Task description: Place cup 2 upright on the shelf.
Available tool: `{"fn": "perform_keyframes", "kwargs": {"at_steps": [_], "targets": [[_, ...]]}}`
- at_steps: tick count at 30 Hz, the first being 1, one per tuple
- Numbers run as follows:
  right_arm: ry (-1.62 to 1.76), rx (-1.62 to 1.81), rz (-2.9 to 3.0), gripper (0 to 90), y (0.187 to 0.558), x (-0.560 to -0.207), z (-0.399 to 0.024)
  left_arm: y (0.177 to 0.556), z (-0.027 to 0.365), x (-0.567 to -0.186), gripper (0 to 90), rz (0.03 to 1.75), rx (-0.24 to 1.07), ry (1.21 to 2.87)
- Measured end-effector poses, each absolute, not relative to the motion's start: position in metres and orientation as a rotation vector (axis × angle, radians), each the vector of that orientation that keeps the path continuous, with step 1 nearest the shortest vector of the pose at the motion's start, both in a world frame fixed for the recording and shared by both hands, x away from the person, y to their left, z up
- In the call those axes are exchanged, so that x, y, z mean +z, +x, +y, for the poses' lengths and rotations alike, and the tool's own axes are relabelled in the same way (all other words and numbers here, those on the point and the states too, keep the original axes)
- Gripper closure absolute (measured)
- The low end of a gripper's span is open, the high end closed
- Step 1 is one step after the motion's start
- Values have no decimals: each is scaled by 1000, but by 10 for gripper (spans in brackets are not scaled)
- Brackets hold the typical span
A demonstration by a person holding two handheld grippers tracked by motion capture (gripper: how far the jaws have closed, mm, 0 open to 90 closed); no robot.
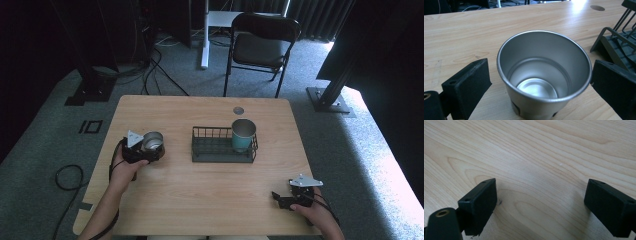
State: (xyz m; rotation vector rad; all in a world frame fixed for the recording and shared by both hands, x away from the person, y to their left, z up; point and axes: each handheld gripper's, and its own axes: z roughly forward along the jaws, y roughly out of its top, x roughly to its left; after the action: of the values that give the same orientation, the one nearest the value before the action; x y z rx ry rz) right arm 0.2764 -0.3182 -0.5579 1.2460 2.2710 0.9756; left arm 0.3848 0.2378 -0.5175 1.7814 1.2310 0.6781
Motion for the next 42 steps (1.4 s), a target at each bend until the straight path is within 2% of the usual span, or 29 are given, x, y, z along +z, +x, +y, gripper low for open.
{"fn": "perform_keyframes", "kwargs": {"at_steps": [30, 36, 37, 42], "targets": [[1246, 976, 2271, 107, 276, -558, -318, 405, 227, -524, 40, 1204, 740, 1788], [1246, 975, 2271, 108, 276, -558, -318, 405, 226, -524, 104, 1225, 758, 1763], [1246, 975, 2271, 108, 276, -558, -318, 406, 225, -524, 136, 1229, 774, 1768], [1246, 975, 2271, 108, 276, -558, -318, 406, 225, -522, 139, 1215, 757, 1780]]}}
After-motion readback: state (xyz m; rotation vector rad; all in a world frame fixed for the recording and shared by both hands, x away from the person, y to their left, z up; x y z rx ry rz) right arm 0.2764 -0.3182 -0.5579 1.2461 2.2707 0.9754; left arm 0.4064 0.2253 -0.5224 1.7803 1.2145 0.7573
